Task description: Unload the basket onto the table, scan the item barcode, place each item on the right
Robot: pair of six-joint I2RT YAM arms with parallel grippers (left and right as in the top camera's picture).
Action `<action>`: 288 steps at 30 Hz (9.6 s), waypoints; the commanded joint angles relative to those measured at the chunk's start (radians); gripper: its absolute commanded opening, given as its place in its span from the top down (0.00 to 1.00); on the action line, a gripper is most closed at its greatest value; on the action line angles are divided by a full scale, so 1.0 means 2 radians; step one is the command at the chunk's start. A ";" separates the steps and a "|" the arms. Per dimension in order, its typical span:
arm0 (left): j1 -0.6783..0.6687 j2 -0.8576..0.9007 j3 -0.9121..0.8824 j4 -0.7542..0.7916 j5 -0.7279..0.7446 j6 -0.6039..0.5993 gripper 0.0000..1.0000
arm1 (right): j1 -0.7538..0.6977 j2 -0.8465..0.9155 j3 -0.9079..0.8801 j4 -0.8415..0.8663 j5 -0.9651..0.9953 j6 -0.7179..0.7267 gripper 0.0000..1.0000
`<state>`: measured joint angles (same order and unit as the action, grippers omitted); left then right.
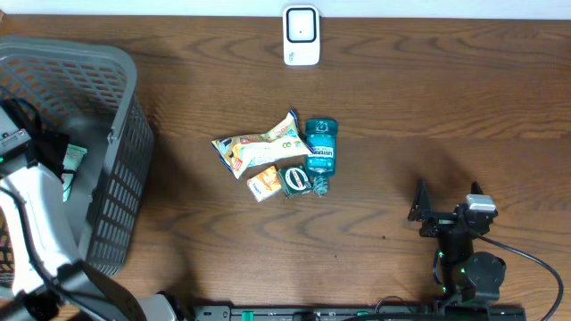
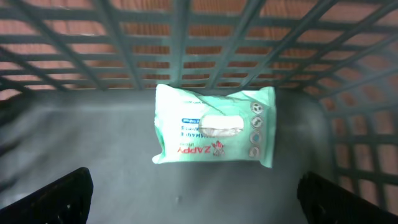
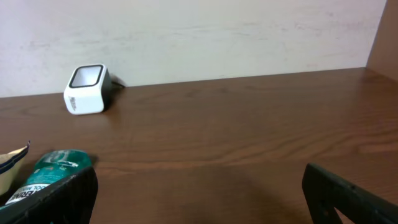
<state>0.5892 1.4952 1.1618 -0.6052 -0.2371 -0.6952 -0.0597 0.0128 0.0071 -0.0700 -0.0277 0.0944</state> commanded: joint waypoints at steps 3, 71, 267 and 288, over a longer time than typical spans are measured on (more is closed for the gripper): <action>0.002 0.074 -0.002 0.044 0.000 0.016 0.02 | 0.001 0.000 -0.001 -0.002 0.000 0.003 0.01; -0.289 -0.227 -0.003 0.154 0.368 0.028 0.93 | 0.001 0.000 -0.001 -0.002 0.000 0.003 0.01; -0.358 -0.746 -0.481 0.071 0.027 0.192 0.02 | 0.043 0.785 0.464 -0.207 -0.095 0.393 0.01; -0.358 -0.746 -0.501 0.067 0.027 0.158 0.02 | 0.096 0.819 0.464 -0.133 -0.039 0.417 0.01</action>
<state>-0.1287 0.0086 0.1650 -0.4686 -0.1753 -0.3687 0.1280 1.6279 0.9215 -0.3332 -0.1501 0.9413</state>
